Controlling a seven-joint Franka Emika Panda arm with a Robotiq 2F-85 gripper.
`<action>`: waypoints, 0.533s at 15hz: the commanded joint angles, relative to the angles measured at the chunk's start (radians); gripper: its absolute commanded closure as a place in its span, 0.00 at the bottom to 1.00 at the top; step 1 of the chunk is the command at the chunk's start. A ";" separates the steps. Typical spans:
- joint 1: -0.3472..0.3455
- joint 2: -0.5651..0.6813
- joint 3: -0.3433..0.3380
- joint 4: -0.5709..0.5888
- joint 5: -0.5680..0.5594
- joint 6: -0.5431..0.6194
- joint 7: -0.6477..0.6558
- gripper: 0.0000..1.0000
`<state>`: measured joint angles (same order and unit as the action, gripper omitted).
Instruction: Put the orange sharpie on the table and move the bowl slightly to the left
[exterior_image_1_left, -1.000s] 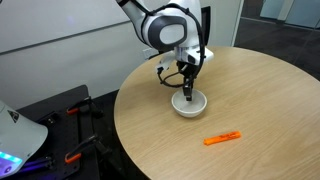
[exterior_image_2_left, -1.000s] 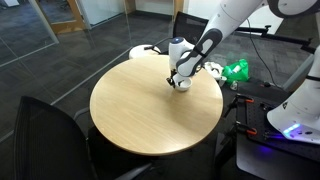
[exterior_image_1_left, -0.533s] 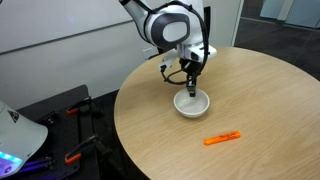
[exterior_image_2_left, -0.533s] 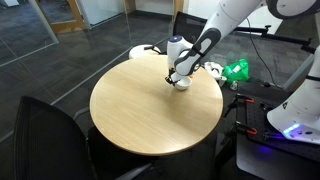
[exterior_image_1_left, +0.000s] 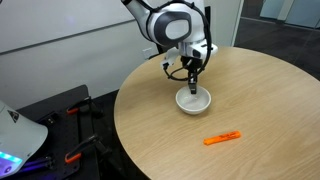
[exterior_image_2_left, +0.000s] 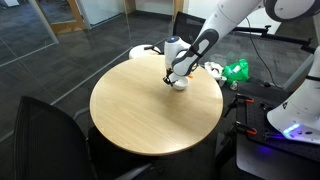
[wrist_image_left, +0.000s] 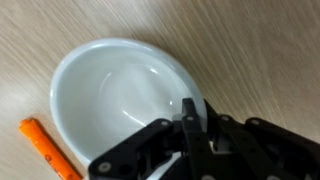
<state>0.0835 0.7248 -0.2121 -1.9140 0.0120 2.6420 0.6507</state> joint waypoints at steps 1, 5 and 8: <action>0.012 0.039 0.008 0.072 0.004 -0.059 -0.027 0.97; 0.036 0.069 0.017 0.138 -0.010 -0.120 -0.021 0.97; 0.064 0.092 0.016 0.188 -0.027 -0.164 -0.012 0.97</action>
<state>0.1258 0.7802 -0.1981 -1.7958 0.0019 2.5354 0.6489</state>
